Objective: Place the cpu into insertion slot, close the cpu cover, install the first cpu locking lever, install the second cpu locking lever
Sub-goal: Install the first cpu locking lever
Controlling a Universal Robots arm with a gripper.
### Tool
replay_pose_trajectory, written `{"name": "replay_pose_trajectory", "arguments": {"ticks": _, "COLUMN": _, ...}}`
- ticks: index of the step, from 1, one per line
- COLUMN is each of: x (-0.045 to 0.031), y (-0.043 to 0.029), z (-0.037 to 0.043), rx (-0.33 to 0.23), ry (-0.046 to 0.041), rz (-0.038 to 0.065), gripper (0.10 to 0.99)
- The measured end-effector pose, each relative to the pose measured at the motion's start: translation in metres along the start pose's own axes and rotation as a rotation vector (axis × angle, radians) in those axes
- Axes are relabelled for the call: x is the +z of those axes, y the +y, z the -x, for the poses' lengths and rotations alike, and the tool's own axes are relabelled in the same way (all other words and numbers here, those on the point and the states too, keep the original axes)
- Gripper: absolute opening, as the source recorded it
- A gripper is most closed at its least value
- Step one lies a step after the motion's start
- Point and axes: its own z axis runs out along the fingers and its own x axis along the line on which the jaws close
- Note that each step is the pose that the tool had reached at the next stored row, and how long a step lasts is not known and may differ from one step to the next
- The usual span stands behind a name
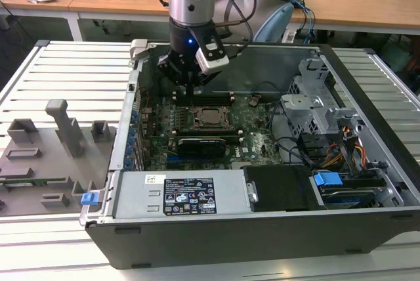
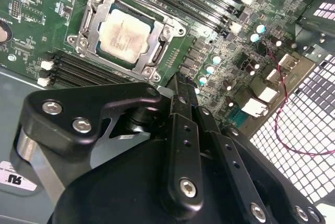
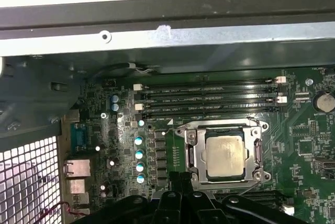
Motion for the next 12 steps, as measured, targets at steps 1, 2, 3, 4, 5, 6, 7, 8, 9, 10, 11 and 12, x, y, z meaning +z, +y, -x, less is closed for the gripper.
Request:
{"name": "replay_pose_trajectory", "arguments": {"ticks": 1, "x": 0.0003, "y": 0.0000, "z": -0.0002, "rx": 0.000, "ry": 0.0002, "rz": 0.000, "gripper": 0.106}}
{"name": "replay_pose_trajectory", "arguments": {"ticks": 2, "x": 0.0006, "y": 0.0000, "z": -0.0006, "rx": 0.000, "ry": 0.0001, "rz": 0.000, "gripper": 0.106}}
{"name": "replay_pose_trajectory", "arguments": {"ticks": 3, "x": 0.0008, "y": -0.0001, "z": -0.0008, "rx": 0.000, "ry": 0.0000, "rz": 0.000, "gripper": 0.106}}
{"name": "replay_pose_trajectory", "arguments": {"ticks": 4, "x": 0.0012, "y": -0.0001, "z": -0.0009, "rx": -0.001, "ry": 0.0000, "rz": 0.000, "gripper": 0.106}}
{"name": "replay_pose_trajectory", "arguments": {"ticks": 5, "x": 0.0014, "y": -0.0001, "z": -0.0011, "rx": -0.001, "ry": 0.0000, "rz": 0.000, "gripper": 0.106}}
{"name": "replay_pose_trajectory", "arguments": {"ticks": 6, "x": 0.0018, "y": -0.0001, "z": -0.0018, "rx": -0.001, "ry": 0.0001, "rz": 0.000, "gripper": 0.106}}
{"name": "replay_pose_trajectory", "arguments": {"ticks": 7, "x": 0.0022, "y": -0.0002, "z": -0.0026, "rx": -0.001, "ry": 0.0001, "rz": 0.000, "gripper": 0.106}}
{"name": "replay_pose_trajectory", "arguments": {"ticks": 8, "x": 0.0026, "y": -0.0003, "z": -0.0040, "rx": -0.001, "ry": -0.0002, "rz": 0.000, "gripper": 0.106}}
{"name": "replay_pose_trajectory", "arguments": {"ticks": 9, "x": 0.0033, "y": -0.0004, "z": -0.0062, "rx": -0.002, "ry": -0.0008, "rz": 0.000, "gripper": 0.106}}
{"name": "replay_pose_trajectory", "arguments": {"ticks": 10, "x": 0.0040, "y": -0.0005, "z": -0.0084, "rx": -0.003, "ry": -0.0014, "rz": 0.000, "gripper": 0.106}}
{"name": "replay_pose_trajectory", "arguments": {"ticks": 11, "x": 0.0048, "y": -0.0003, "z": -0.0099, "rx": -0.004, "ry": -0.0024, "rz": 0.000, "gripper": 0.106}}
{"name": "replay_pose_trajectory", "arguments": {"ticks": 12, "x": 0.0055, "y": -0.0001, "z": -0.0110, "rx": -0.005, "ry": -0.0033, "rz": 0.000, "gripper": 0.106}}
